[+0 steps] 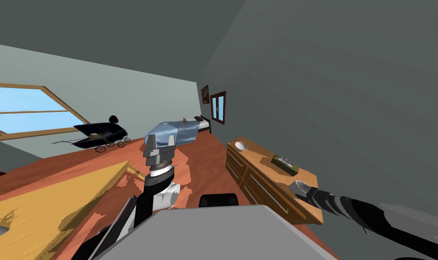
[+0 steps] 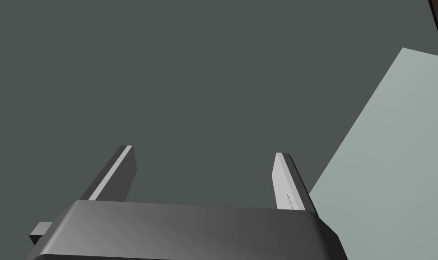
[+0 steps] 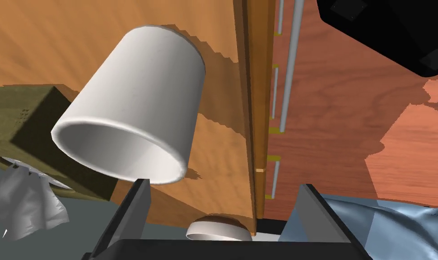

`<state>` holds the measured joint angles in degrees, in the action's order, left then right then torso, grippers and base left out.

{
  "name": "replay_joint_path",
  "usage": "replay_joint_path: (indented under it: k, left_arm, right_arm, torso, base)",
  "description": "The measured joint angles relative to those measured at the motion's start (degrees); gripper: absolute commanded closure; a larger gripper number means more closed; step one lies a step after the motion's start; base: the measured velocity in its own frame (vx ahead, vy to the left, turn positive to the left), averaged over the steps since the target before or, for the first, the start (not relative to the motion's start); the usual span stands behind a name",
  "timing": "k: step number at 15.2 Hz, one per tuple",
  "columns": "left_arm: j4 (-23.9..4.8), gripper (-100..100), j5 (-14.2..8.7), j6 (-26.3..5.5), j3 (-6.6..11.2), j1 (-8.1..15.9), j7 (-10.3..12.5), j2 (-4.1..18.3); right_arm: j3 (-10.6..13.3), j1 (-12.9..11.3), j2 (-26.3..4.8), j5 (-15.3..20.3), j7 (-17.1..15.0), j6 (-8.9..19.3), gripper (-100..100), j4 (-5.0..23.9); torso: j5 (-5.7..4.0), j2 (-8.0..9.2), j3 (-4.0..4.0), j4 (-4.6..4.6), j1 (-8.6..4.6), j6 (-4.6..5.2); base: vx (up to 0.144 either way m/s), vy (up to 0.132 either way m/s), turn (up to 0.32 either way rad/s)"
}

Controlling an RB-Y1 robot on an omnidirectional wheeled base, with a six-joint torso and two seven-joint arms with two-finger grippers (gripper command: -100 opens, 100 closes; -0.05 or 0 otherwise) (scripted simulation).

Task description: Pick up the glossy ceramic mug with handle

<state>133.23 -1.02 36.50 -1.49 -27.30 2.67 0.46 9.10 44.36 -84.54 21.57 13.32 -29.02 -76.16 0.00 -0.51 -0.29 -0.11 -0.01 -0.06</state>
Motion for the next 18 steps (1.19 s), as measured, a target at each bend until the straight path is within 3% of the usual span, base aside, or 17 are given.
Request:
replay_joint_path:
  k: [3, 5, 7, 9, 11, 16, 17, 18]
  left_arm:
    - [0.00, 0, 0.00, 0.00, 0.00, 0.00, 0.00, 0.00]
    - [0.00, 0, 0.00, 0.00, 0.00, 0.00, 0.00, 0.00]
    - [0.00, 0, 0.00, 0.00, 0.00, 0.00, 0.00, 0.00]
    - [0.00, 0, 0.00, 0.00, 0.00, -0.01, 0.00, 0.00]
    - [0.00, 0, 0.00, 0.00, 0.00, 0.00, 0.00, 0.00]
    - [0.00, 0, 0.00, 0.00, 0.00, 0.01, 0.00, 0.00]
    - [0.00, 0, 0.00, 0.00, 0.00, 0.01, 0.00, 0.00]
    - [0.00, 0, 0.00, 0.00, 0.00, 0.01, 0.00, 0.00]
  right_arm:
    - [1.86, 2.44, -1.92, 0.74, 0.43, -0.86, -100, 1.51]
    - [5.03, 2.39, -3.16, 1.95, 0.11, -1.40, -100, 3.08]
    - [5.67, 4.87, -4.33, 1.90, 0.34, -1.66, -100, 3.03]
    - [7.88, 4.73, -4.92, 2.73, 0.00, -2.57, -100, 4.55]
    - [8.05, 5.66, -4.94, 2.69, 0.39, -2.91, -100, 4.82]
    - [9.35, 4.22, -1.05, 3.80, 1.33, -1.66, -100, 6.04]
    - [9.35, 4.26, -0.86, 3.81, 1.48, -1.54, 100, 6.06]
    - [9.35, 4.25, -0.88, 3.81, 1.49, -1.53, 100, 6.06]
  torso:
    - [-0.01, 0.02, 0.00, 0.00, -0.05, 0.03]
    - [-0.02, -0.06, -0.04, -0.02, -0.06, 0.00]
    - [0.00, -0.05, -0.03, -0.01, 0.03, 0.02]
    - [0.00, -0.02, -0.02, -0.01, 0.03, 0.04]
    - [0.01, 0.18, 0.09, 0.03, 0.06, 0.05]
    - [-0.02, 0.51, 0.29, 0.12, -0.02, 0.07]
    - [-0.01, 0.52, 0.30, 0.12, 0.00, 0.07]
    - [0.00, 0.52, 0.30, 0.12, 0.04, 0.07]
  base:
    - [0.113, -0.027, 0.133]
    - [0.126, -0.015, 0.142]
    - [0.129, -0.006, 0.128]
    - [0.094, -0.010, 0.060]
    - [0.033, -0.008, 0.044]
    - [0.002, -0.021, 0.071]
    - [0.000, -0.007, 0.001]
    - [0.000, 0.000, 0.000]
